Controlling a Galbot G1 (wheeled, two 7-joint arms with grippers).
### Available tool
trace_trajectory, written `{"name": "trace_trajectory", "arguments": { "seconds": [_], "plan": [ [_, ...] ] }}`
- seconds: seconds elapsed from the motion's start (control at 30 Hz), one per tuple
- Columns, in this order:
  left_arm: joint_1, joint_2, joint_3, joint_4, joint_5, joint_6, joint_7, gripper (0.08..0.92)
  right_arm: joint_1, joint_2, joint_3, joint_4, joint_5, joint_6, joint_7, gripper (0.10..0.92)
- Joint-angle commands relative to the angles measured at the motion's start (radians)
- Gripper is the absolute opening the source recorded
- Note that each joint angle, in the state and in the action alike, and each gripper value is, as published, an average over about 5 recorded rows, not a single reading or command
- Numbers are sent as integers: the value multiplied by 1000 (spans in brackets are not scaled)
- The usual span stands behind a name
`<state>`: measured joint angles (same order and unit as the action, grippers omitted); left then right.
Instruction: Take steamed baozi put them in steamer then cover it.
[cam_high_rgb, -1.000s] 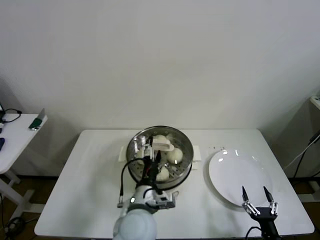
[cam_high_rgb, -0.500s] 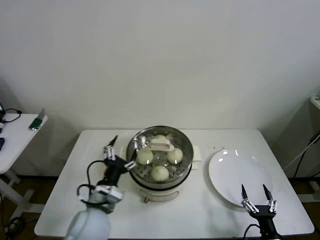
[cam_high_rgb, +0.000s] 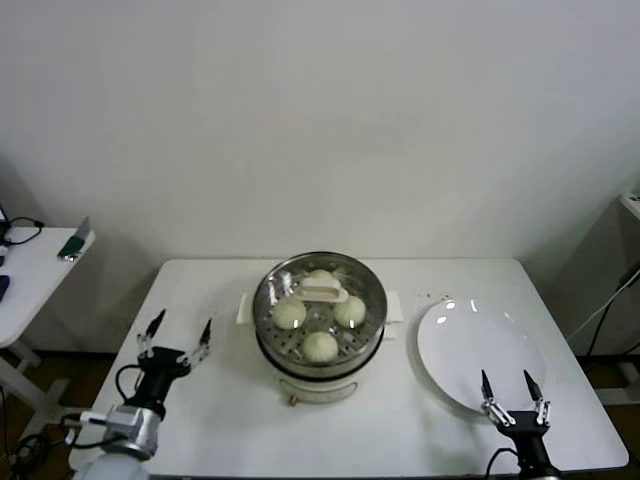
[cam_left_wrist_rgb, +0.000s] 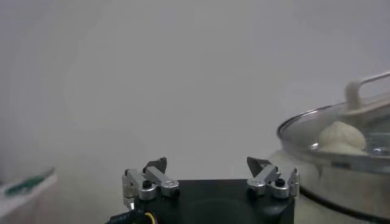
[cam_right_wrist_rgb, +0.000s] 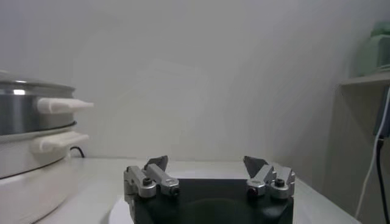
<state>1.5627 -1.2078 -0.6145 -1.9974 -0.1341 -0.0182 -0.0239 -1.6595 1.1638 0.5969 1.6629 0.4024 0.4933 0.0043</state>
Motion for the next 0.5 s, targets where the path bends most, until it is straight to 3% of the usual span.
{"name": "trace_trajectory", "arguments": {
  "seconds": [0.03,0.5],
  "plan": [
    [67,-9,-63,169,-212,-221,3,823,10,1,-3,-26,-2,3,-1,823],
    [68,-18,-32,197,-180,-229,18,823,16,5,-8,-21,2,-5,-2,823]
  ]
}}
